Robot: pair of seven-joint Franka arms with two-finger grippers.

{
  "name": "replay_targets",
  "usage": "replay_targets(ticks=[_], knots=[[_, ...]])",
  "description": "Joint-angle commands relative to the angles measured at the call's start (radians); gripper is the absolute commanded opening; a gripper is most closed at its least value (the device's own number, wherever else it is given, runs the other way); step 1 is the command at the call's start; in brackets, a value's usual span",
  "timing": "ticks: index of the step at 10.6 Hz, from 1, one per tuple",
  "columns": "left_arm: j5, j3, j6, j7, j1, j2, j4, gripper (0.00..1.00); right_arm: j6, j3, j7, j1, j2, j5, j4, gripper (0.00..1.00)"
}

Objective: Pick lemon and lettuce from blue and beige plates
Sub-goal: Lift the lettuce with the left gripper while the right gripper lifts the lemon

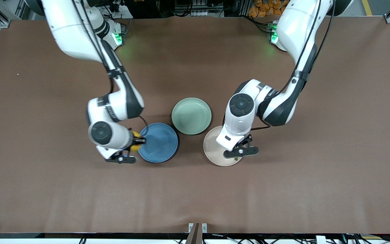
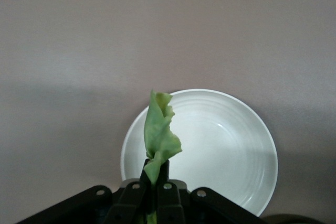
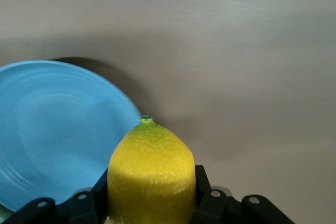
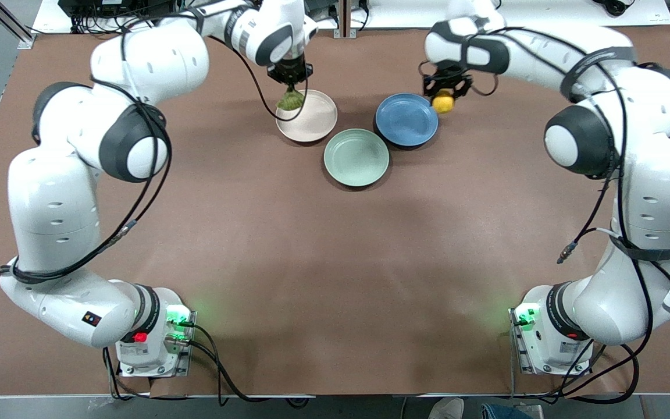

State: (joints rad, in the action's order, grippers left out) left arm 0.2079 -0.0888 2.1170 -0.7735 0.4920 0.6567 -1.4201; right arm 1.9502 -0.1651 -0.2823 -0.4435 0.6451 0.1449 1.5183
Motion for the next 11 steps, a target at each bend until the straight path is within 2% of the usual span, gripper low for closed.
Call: replay_targets(ticks=[1,7,9,11], knots=[[-0.031,-0.011,-0.023,-0.018,-0.044,-0.084,-0.057,0.00,-0.095,-0.042,0.072,0.019,-0.068,-0.053,0.025,0.29],[-0.045,-0.011,-0.104,0.218,-0.150,-0.095,-0.062,0.00,-0.123,-0.191,0.339,0.032,-0.078,-0.073,0.063,0.27],[-0.045,-0.011,-0.138,0.339,-0.202,-0.091,-0.063,0.00,-0.099,-0.191,0.389,0.074,-0.078,-0.073,0.089,0.26],[-0.045,-0.011,-0.144,0.457,-0.265,-0.089,-0.063,0.00,-0.004,-0.192,0.428,0.091,-0.082,-0.073,0.153,0.26]])
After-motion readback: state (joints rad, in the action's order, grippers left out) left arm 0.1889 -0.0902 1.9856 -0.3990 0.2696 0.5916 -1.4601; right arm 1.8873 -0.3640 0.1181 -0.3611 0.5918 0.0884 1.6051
